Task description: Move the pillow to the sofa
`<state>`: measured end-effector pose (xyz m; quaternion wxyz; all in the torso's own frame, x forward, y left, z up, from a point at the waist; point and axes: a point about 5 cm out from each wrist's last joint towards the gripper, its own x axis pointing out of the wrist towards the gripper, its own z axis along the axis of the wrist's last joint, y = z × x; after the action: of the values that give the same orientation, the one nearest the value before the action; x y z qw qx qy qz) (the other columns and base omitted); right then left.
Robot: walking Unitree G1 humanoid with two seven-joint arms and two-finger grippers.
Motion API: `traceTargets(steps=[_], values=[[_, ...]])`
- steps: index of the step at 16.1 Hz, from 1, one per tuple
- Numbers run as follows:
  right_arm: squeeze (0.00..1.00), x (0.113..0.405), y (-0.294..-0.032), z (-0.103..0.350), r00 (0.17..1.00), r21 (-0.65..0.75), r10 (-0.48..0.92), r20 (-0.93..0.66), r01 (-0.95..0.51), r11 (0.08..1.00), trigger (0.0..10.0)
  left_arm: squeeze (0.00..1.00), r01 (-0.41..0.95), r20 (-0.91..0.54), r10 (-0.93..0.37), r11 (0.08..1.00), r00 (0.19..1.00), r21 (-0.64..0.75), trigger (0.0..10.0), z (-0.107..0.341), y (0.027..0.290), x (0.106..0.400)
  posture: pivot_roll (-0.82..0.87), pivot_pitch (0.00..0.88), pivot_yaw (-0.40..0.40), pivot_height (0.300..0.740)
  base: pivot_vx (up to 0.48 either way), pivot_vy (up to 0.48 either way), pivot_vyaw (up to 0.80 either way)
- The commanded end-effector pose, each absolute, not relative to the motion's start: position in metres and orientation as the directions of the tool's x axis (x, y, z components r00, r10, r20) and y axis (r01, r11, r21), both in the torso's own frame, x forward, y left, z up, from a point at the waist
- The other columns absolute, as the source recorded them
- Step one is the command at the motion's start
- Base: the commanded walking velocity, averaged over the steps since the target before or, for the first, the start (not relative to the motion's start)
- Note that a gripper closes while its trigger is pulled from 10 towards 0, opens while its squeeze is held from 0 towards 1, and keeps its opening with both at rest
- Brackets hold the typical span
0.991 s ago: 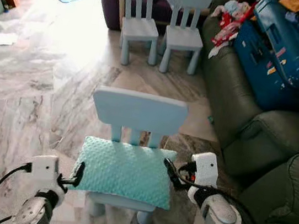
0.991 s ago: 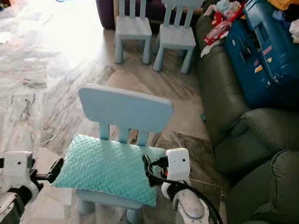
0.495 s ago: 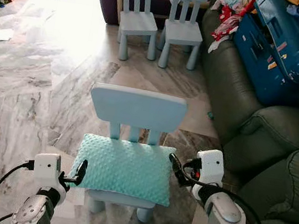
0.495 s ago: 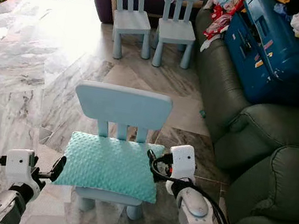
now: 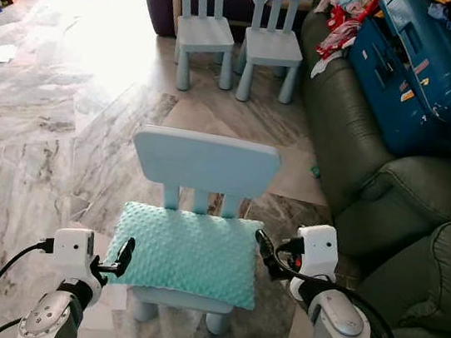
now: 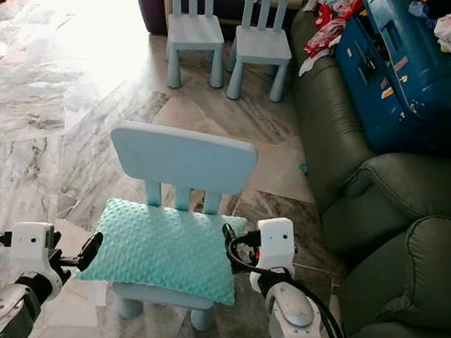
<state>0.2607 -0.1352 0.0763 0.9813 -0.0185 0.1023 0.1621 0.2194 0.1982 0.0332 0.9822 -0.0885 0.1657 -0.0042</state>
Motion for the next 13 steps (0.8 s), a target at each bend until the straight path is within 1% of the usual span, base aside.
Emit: traceTargets(steps=[1, 5, 9, 13], values=[[0.00, 0.2587, -0.1333, 0.0772, 0.925, -0.006, 0.324, -0.200, -0.332, 0.943, 10.0, 0.00, -0.019, -0.328, -0.039, 0.985, 0.944, -0.171, 10.0, 0.0337, 0.1992, 0.2171, -0.10, 0.186, -0.033, 0.740, 0.000, 0.000, 0.00], [0.00, 0.2581, -0.1322, 0.0770, 0.922, -0.007, 0.333, -0.199, -0.341, 0.940, 10.0, 0.00, -0.016, -0.328, -0.040, 0.986, 0.944, -0.167, 10.0, 0.0335, 0.2005, 0.2174, -0.10, 0.184, -0.033, 0.740, 0.000, 0.000, 0.00], [0.00, 0.2579, -0.1306, 0.0771, 0.917, -0.011, 0.344, -0.200, -0.353, 0.935, 10.0, 0.00, -0.013, -0.330, -0.044, 0.986, 0.943, -0.167, 10.0, 0.0329, 0.1993, 0.2170, -0.10, 0.186, -0.037, 0.700, 0.000, 0.000, 0.00], [0.00, 0.2578, -0.1288, 0.0769, 0.915, -0.012, 0.350, -0.201, -0.359, 0.933, 10.0, 0.00, -0.019, -0.334, -0.038, 0.986, 0.942, -0.166, 10.0, 0.0322, 0.2004, 0.2157, -0.10, 0.192, -0.038, 0.670, 0.000, 0.000, 0.00]])
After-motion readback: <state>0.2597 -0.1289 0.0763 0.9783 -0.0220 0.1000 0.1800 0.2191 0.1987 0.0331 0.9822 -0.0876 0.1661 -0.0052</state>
